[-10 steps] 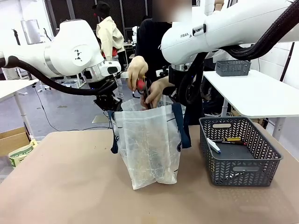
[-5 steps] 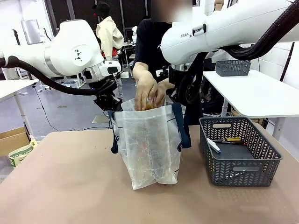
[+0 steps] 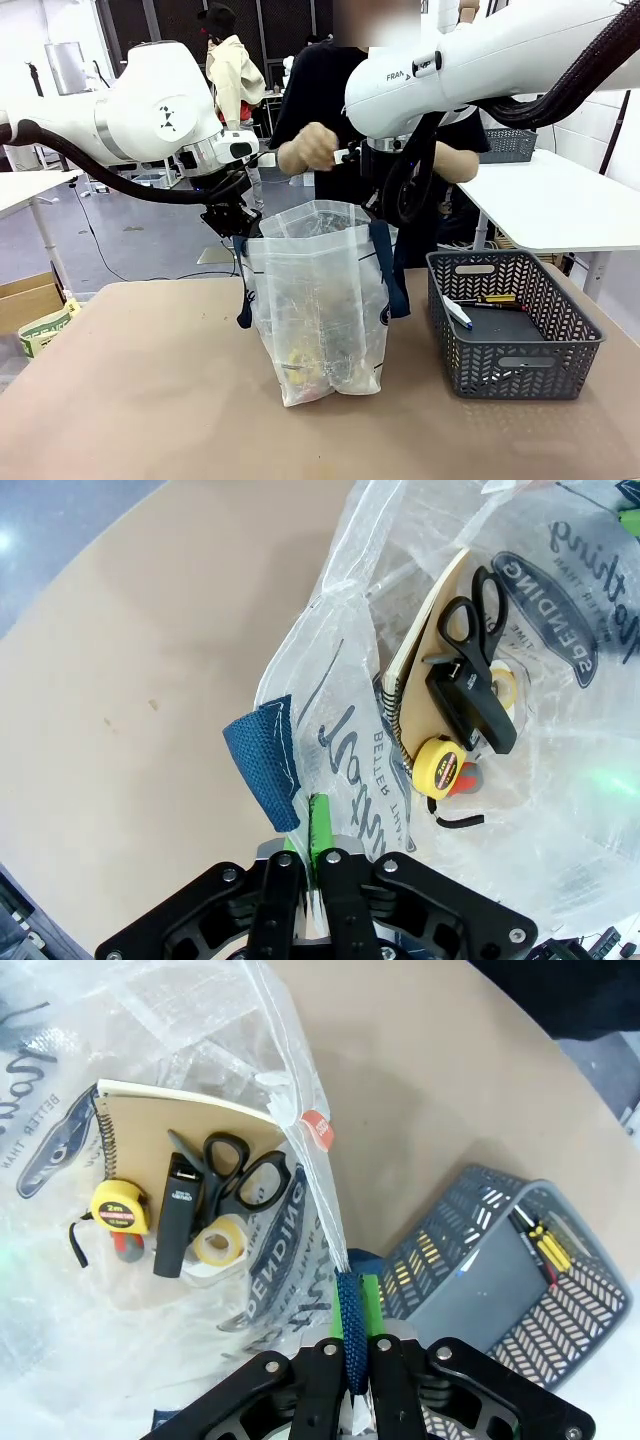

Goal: Transfer purchased items from the store into the shopping bag.
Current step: Move the Reusable shopping bag to the right side of the table.

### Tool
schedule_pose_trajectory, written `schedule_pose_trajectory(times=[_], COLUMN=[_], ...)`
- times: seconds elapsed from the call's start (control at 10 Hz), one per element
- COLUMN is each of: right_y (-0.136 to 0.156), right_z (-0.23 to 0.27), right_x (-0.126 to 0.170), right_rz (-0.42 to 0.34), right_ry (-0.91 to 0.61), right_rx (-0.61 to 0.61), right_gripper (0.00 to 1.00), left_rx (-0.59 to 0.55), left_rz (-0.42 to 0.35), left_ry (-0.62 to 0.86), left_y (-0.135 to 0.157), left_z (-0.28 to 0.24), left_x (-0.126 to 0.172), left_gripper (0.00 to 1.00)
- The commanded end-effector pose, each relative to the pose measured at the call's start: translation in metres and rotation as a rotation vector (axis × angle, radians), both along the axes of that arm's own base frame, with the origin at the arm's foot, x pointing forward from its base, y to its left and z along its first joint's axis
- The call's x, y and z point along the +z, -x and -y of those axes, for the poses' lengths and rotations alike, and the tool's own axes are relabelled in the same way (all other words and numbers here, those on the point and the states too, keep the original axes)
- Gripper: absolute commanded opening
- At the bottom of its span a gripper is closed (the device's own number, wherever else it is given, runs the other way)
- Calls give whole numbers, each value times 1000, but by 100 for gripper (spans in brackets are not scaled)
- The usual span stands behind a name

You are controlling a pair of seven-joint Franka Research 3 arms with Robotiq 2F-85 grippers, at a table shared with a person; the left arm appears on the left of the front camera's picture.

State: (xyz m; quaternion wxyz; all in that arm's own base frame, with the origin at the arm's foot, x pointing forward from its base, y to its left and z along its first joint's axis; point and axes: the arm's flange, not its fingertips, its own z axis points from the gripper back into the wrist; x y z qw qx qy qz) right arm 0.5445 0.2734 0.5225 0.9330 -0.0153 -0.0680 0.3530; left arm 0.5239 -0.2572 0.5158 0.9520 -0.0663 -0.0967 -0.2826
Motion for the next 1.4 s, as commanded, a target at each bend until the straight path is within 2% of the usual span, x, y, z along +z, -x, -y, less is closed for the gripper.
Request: schedule_pose_trajectory(times=[0.0, 1.3], right_y=[0, 0], right_z=[0, 0], right_x=[-1, -1], right_rz=[-1, -1], right_ry=[2, 2], right_rx=[-4, -4], right_gripper=[0, 0], left_rx=[6, 6], left_rz=[-2, -2], left_ry=[0, 0], left_y=[0, 0], left_z=[-1, -1], left_x=[-1, -1], left_gripper=[0, 0])
